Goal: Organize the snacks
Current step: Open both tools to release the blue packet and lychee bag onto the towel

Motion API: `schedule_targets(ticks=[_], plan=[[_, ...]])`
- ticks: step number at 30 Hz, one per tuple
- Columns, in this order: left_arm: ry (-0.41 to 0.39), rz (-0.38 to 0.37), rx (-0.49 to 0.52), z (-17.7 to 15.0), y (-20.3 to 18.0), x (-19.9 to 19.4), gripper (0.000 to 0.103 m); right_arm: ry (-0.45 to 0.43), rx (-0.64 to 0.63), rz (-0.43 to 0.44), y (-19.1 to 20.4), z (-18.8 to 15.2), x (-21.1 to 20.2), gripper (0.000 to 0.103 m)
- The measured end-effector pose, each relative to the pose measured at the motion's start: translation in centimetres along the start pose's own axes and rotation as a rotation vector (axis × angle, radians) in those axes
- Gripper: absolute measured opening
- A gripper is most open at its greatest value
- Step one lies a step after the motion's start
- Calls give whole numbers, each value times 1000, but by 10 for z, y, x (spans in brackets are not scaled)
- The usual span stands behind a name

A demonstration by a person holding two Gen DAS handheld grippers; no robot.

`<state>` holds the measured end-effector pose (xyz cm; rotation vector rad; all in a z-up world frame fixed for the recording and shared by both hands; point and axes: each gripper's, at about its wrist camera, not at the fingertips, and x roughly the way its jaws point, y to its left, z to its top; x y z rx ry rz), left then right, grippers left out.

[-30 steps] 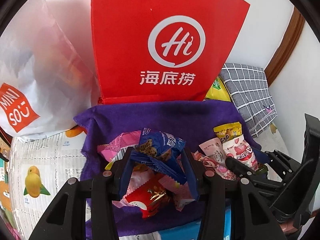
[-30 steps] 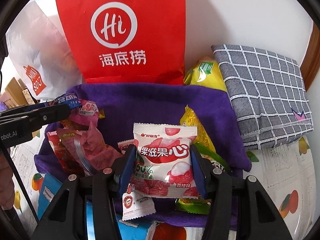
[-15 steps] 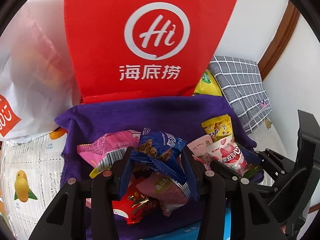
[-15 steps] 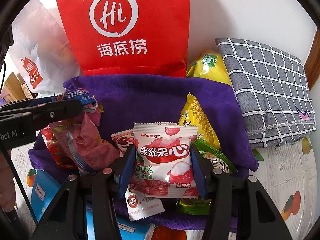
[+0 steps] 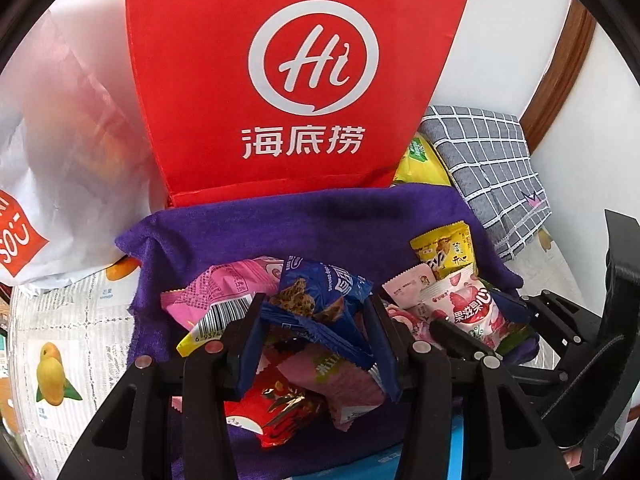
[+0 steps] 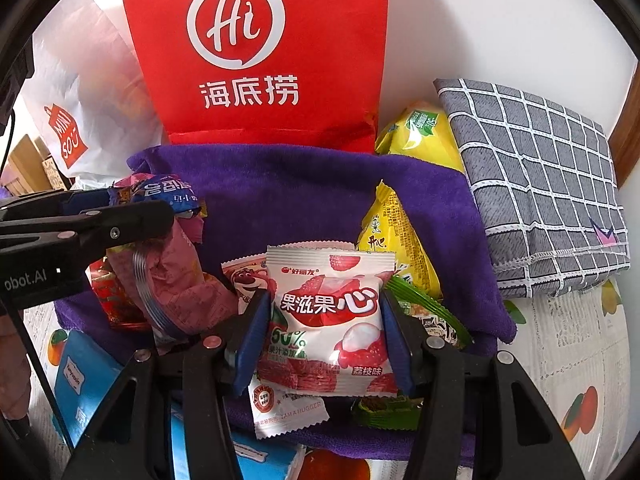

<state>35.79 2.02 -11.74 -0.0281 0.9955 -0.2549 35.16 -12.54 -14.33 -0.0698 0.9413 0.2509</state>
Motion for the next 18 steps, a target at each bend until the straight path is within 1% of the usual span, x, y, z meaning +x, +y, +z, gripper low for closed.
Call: schedule_targets(ticks=[13, 14, 16, 18], plan=[[2, 26, 2, -3, 2, -5, 47, -3, -2, -4, 2, 1, -3, 55], [3, 26, 0, -4, 2, -6, 47, -3, -6, -5, 3, 1, -4, 56], [6, 30, -1, -4, 1, -7, 47, -3, -22, -4, 5, 1, -5, 61], [9, 31, 0, -6, 1, -8, 48, -6, -28, -11, 7, 1, -6, 62]])
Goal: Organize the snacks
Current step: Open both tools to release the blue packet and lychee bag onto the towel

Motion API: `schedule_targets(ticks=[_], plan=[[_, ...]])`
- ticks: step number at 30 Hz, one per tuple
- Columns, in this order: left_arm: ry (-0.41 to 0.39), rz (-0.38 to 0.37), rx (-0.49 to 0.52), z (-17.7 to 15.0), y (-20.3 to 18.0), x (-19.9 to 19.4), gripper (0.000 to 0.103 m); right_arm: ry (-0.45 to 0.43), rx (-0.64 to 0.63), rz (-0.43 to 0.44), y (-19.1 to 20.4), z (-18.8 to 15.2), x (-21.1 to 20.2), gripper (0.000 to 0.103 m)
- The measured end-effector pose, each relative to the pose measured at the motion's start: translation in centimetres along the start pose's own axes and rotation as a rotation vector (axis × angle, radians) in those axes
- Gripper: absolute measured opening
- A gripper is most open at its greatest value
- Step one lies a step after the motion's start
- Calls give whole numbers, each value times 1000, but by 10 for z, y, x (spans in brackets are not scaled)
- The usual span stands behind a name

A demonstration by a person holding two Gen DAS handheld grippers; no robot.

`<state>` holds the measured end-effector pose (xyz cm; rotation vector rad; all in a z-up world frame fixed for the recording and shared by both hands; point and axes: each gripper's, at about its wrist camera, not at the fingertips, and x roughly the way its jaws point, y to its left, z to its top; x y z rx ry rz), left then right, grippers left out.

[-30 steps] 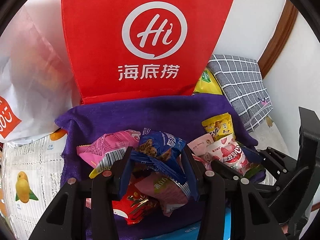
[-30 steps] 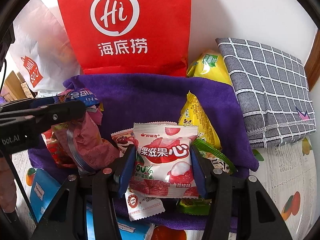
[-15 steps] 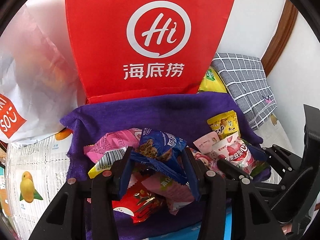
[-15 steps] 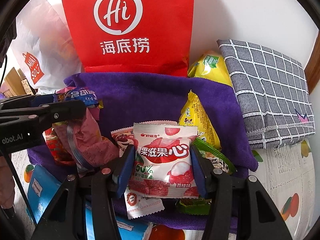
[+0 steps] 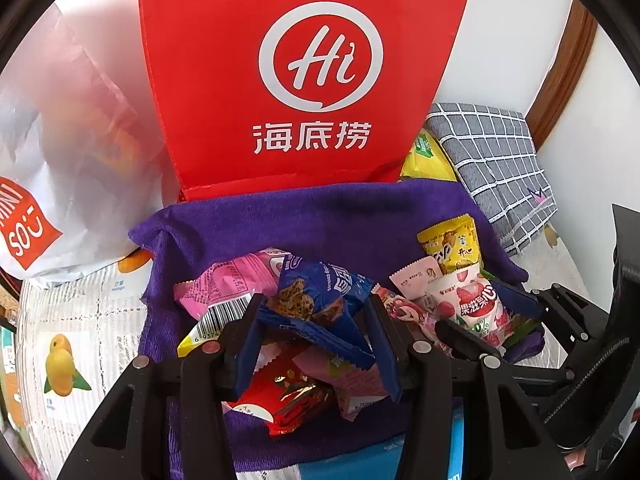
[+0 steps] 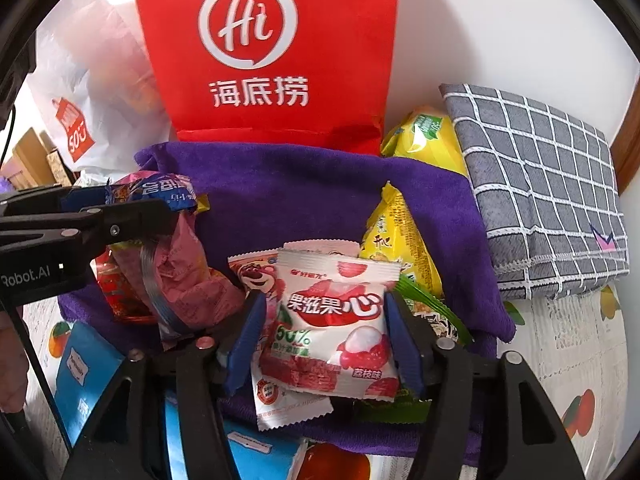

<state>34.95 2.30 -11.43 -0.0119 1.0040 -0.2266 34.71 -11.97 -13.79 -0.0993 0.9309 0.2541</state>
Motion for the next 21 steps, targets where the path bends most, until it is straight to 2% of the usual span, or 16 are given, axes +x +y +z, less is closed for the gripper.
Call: schedule_targets(ticks=[5, 11, 13, 21], plan=[[-4, 6, -13, -3, 1, -6, 58, -6, 6, 4, 0, 0, -4, 64], [-35, 22, -20, -4, 0, -25, 70, -37, 18, 10, 2, 1, -18, 73], [-39, 24, -26, -5, -1, -31, 71, -39, 20, 6, 4, 2, -23, 77], [-62, 26, -42, -15, -4, -62, 73, -39, 63, 2, 2, -1, -54, 78]])
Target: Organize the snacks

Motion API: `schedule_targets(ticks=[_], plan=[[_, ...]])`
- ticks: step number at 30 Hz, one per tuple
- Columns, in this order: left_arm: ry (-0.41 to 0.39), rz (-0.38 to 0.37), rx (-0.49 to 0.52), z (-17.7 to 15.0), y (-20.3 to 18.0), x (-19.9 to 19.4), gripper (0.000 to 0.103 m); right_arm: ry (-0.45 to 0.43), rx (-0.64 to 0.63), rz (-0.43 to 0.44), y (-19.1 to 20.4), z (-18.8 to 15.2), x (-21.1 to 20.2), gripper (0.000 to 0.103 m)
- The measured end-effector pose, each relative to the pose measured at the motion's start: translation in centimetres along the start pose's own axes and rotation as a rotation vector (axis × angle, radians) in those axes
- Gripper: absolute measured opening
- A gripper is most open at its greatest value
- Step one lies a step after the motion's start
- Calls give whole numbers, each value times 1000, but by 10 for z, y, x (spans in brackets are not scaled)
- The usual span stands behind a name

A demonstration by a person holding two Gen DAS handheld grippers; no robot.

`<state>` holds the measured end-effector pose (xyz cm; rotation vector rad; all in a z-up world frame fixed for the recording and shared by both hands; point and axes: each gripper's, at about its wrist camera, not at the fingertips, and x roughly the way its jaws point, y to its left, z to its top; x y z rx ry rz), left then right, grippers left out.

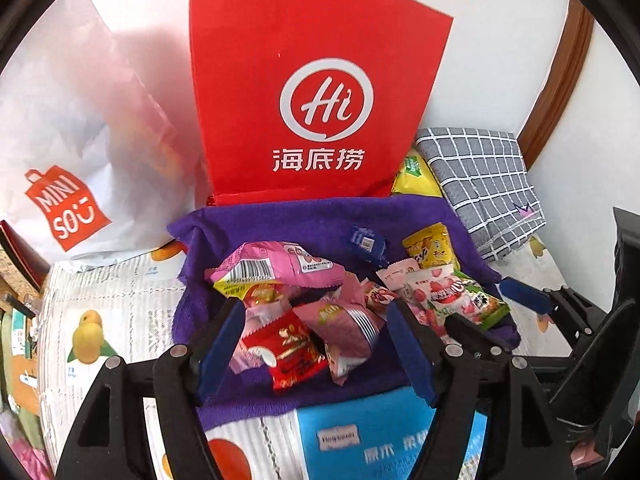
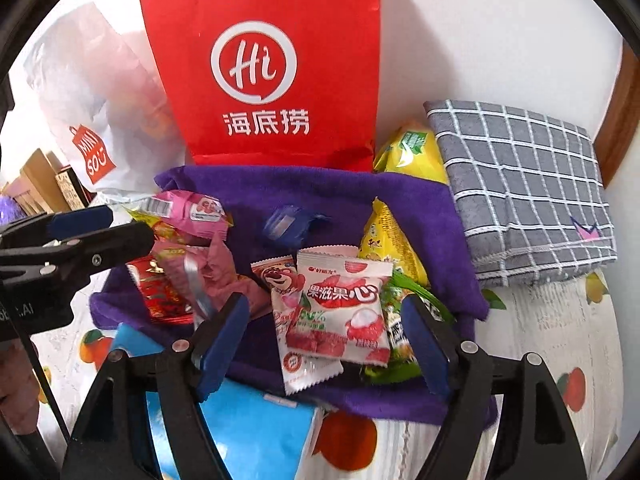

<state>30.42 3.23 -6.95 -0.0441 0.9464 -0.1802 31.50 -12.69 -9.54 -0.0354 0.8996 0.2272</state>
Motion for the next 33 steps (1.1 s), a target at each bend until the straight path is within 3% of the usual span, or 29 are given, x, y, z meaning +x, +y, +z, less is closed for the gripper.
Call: schedule_targets(ticks=[7, 17, 19, 24, 28, 33], plan=[[-34, -6, -19, -14, -2, -38, 76, -35, 41, -55, -1, -7, -42, 82], [-104, 18, -4, -48, -17, -97, 90, -71, 85, -102, 5, -39, -110, 83], [-112, 13, -6, -54, -19, -108, 93, -87, 92, -123, 6, -46, -126, 90], [-160, 40, 1, -71, -26, -140, 94, -128, 92, -168, 8, -63, -164, 93], [-187, 20, -17, -82, -29, -161, 96, -158, 104, -179, 9, -76, -189, 101], [-220, 26, 9, -95, -43, -185, 96, -183, 143, -192, 4, -94, -215, 103]])
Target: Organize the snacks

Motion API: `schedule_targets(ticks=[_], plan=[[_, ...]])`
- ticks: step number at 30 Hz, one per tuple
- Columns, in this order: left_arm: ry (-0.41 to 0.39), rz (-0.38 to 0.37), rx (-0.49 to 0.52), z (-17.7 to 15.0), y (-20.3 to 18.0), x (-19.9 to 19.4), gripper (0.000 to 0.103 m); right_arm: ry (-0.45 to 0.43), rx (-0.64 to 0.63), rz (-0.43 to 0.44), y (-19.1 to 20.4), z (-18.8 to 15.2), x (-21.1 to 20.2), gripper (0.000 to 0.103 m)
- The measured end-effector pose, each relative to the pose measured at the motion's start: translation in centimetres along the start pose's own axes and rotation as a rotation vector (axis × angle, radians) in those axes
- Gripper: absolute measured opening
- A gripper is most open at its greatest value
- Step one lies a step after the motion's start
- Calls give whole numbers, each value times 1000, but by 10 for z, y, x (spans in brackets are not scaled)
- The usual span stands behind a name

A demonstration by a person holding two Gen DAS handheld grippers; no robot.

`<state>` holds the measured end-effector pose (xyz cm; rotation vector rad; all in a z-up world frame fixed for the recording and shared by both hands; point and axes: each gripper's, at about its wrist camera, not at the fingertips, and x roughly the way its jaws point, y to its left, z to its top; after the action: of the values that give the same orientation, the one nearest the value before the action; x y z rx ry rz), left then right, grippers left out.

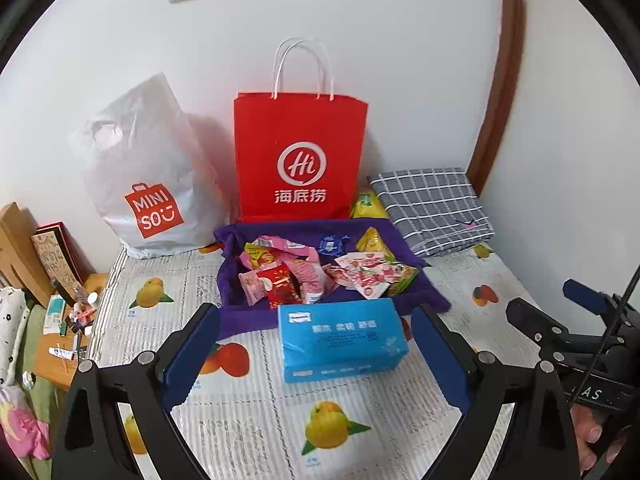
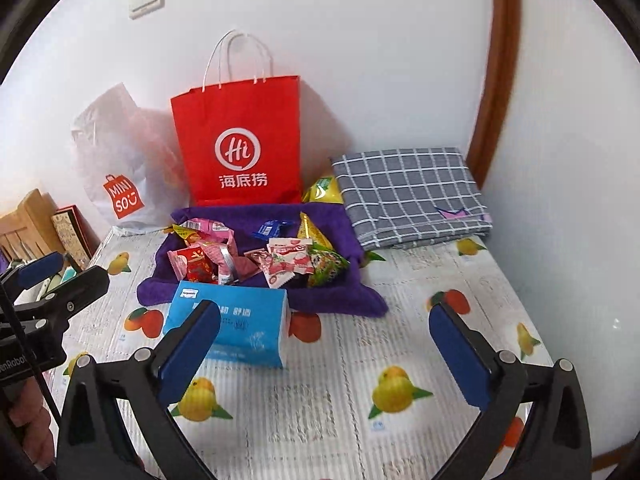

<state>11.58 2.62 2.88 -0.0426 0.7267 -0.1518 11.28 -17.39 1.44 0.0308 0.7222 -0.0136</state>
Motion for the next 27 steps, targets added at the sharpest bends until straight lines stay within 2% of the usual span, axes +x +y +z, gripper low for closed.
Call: schedule_targets(ticks=[11, 27], plan=[[-52, 13, -12, -16, -8, -38, 97, -39, 29, -2, -15, -21, -40, 103], [-59, 35, -6, -24, -11, -51, 97, -58, 27, -7, -15, -27, -57, 103]])
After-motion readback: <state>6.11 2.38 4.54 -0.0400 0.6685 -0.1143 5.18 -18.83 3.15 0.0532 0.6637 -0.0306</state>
